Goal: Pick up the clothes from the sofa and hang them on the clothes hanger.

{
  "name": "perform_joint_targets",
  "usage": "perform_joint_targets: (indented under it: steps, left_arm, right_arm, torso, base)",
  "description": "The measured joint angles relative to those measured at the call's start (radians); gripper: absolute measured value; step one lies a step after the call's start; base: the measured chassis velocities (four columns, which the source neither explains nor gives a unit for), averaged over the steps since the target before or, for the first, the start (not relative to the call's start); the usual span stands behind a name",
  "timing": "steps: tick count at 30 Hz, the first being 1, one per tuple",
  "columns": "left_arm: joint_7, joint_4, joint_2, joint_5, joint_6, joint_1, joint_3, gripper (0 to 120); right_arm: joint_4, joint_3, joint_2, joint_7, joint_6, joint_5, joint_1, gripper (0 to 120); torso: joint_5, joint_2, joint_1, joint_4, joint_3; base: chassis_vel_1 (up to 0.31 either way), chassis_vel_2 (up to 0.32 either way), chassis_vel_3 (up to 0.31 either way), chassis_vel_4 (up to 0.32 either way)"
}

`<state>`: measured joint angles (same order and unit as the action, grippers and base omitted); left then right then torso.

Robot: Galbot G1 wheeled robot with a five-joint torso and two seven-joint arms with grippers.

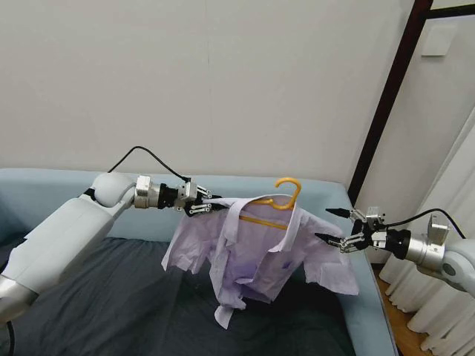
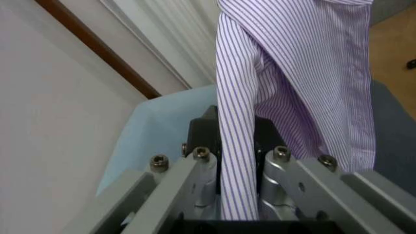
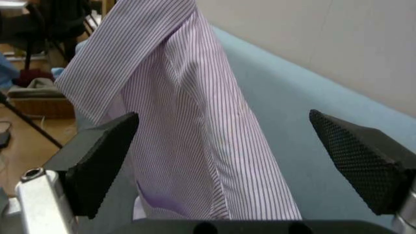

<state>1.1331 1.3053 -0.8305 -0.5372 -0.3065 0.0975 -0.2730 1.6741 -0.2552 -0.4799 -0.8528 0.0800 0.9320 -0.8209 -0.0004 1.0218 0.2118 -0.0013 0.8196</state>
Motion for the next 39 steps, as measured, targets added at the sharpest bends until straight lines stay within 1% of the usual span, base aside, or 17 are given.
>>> perform_joint_targets:
  steps: [3,6,7,12,13,15,17,18,19,22,24,28,30,32,35,38,39]
  left_arm:
    - [0.000,0.000,-0.002,-0.004,0.001,0.000,-0.012,7]
    - [0.001,0.004,-0.003,-0.020,0.004,0.000,-0.025,7]
    - [0.001,0.004,-0.003,-0.020,0.004,0.000,-0.025,7]
    - [0.016,0.014,0.006,-0.049,0.025,-0.009,-0.045,7]
    - [0.016,0.014,0.006,-0.049,0.025,-0.009,-0.045,7]
    - [0.021,0.015,0.008,-0.051,0.029,-0.013,-0.046,7]
    - [0.027,0.015,0.008,-0.049,0.030,-0.013,-0.043,7]
    - [0.027,0.015,0.008,-0.049,0.030,-0.013,-0.043,7]
    - [0.031,0.014,0.009,-0.048,0.030,-0.013,-0.041,7]
    - [0.038,0.015,0.013,-0.047,0.032,-0.011,-0.038,7]
    - [0.039,0.015,0.013,-0.047,0.033,-0.011,-0.038,7]
    - [0.057,0.013,0.011,-0.046,0.033,-0.012,-0.034,7]
    - [0.067,0.012,0.009,-0.047,0.033,-0.013,-0.034,7]
    - [0.106,-0.001,0.004,-0.055,0.022,-0.021,-0.032,7]
    - [0.123,-0.011,0.002,-0.068,0.000,-0.026,-0.032,7]
    - [0.135,-0.030,0.007,-0.131,-0.035,-0.028,-0.025,19]
    - [0.136,-0.034,0.010,-0.161,-0.042,-0.023,-0.005,22]
  right_arm:
    - [-0.009,-0.004,-0.003,-0.036,0.012,-0.012,-0.007,100]
    - [-0.024,-0.009,-0.009,-0.088,0.026,-0.047,-0.011,89]
    - [-0.024,-0.009,-0.009,-0.088,0.026,-0.047,-0.011,89]
    - [-0.029,-0.019,-0.011,-0.135,0.062,-0.098,-0.017,66]
    - [-0.029,-0.019,-0.011,-0.135,0.062,-0.098,-0.017,66]
    - [-0.032,-0.020,-0.010,-0.156,0.067,-0.108,-0.017,57]
    - [-0.032,-0.020,-0.011,-0.166,0.067,-0.100,-0.020,50]
    - [-0.032,-0.020,-0.011,-0.166,0.067,-0.100,-0.020,50]
    - [-0.031,-0.020,-0.013,-0.169,0.064,-0.093,-0.024,43]
    - [-0.030,-0.020,-0.017,-0.170,0.058,-0.092,-0.027,30]
    - [-0.030,-0.020,-0.017,-0.170,0.058,-0.092,-0.027,28]
    - [-0.029,-0.023,-0.020,-0.169,0.045,-0.100,-0.033,9]
    - [-0.029,-0.024,-0.021,-0.170,0.040,-0.107,-0.033,7]
    - [-0.029,-0.028,-0.024,-0.182,0.033,-0.119,-0.032,7]
    - [-0.029,-0.030,-0.024,-0.193,0.032,-0.120,-0.028,7]
    - [-0.033,-0.037,-0.007,-0.217,0.037,-0.113,-0.013,7]
    - [-0.035,-0.040,-0.001,-0.217,0.037,-0.100,-0.009,7]
  torso:
    - [-0.0001,0.000,0.000,0.0000,0.000]
    - [-0.0001,0.000,0.000,0.0001,0.000]
    - [-0.0001,0.000,0.000,0.0001,0.000]
    - [-0.0001,0.000,0.000,0.0002,0.000]
    - [-0.0001,0.000,0.000,0.0002,0.000]
    - [-0.0001,0.000,0.000,0.0002,0.000]
    - [-0.0003,0.000,0.000,0.0002,0.000]
    - [-0.0003,0.000,0.000,0.0002,0.000]
    - [-0.0002,0.000,0.000,0.0000,0.000]
    - [-0.0002,0.000,0.000,0.0001,0.000]
    - [-0.0003,0.000,0.000,0.0002,0.000]
    - [-0.0002,0.000,0.000,0.0002,0.000]
    - [-0.0003,0.000,0.000,0.0001,0.000]
    - [-0.0001,0.000,0.000,0.0000,0.000]
    - [-0.0001,0.000,0.000,0.0000,0.000]
    - [-0.0003,0.000,0.000,0.0001,0.000]
    - [-0.0003,0.000,0.000,-0.0001,0.000]
  base:
    - [0.000,0.000,0.000,0.000]
    - [0.000,0.000,0.000,0.000]
    - [0.000,0.000,0.000,0.000]
    - [0.000,0.000,0.000,0.000]
    - [0.000,0.000,0.000,0.000]
    - [0.000,0.000,0.000,0.000]
    - [0.000,0.000,0.000,0.000]
    - [0.000,0.000,0.000,0.000]
    - [0.000,0.000,0.000,0.000]
    - [0.000,0.000,0.000,0.000]
    - [0.000,0.000,0.000,0.000]
    - [0.000,0.000,0.000,0.000]
    - [0.000,0.000,0.000,0.000]
    - [0.000,0.000,0.000,0.000]
    - [0.000,0.000,0.000,0.000]
    - [0.000,0.000,0.000,0.000]
    - [0.000,0.000,0.000,0.000]
